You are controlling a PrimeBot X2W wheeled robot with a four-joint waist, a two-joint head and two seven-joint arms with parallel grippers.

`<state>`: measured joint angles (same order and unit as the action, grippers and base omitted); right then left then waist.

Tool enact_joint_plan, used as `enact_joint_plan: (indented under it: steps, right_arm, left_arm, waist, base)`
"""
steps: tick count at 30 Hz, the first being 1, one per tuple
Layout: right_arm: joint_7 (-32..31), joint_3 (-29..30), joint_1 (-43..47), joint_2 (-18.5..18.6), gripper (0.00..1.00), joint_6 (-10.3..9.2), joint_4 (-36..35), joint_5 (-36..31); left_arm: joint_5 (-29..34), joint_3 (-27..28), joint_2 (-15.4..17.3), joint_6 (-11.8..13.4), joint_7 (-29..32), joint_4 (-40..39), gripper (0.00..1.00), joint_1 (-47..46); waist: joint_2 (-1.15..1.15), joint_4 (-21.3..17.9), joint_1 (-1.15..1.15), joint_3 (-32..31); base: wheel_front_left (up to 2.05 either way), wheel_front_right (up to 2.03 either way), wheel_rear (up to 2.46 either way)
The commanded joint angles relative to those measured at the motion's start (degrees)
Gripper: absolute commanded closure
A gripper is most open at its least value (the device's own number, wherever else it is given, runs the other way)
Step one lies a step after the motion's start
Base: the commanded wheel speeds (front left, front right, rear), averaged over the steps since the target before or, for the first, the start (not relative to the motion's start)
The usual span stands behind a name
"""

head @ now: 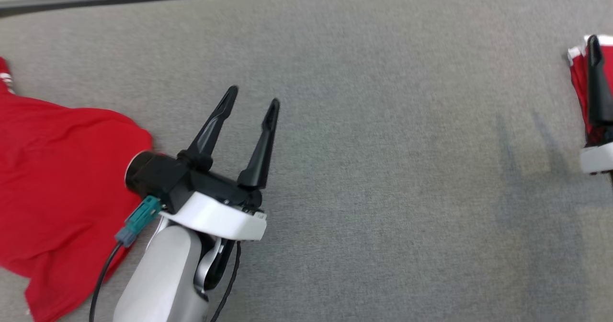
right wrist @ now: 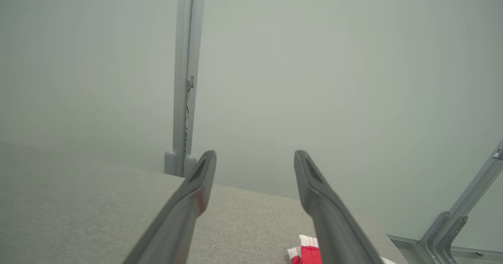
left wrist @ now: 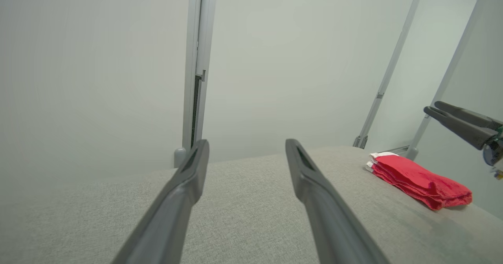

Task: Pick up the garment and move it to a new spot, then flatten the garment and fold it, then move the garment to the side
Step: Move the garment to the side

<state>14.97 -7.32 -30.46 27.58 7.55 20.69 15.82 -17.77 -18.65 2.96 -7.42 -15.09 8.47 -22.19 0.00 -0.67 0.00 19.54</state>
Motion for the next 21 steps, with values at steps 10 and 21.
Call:
enact_joint_plan:
  steps: [10,21]
  right_arm:
    - [0.31,2.03,14.82,-11.03,0.00,-0.10,-7.95,0.42]
    - [0.31,4.11,24.39,-19.37,0.00,-0.09,-10.26,-4.81]
  left_arm:
    - [-4.30,3.72,0.02,1.04,-0.10,-1.75,0.00,10.13]
    - [-2.92,5.89,0.04,3.95,-0.10,-2.33,0.00,17.12]
  waist:
    - [0.00,6.92,0.00,-10.57]
    - [0.00,7.55,0.00,-14.21]
  base:
    - [0.00,0.00,0.00]
    - [0.00,0.00,0.00]
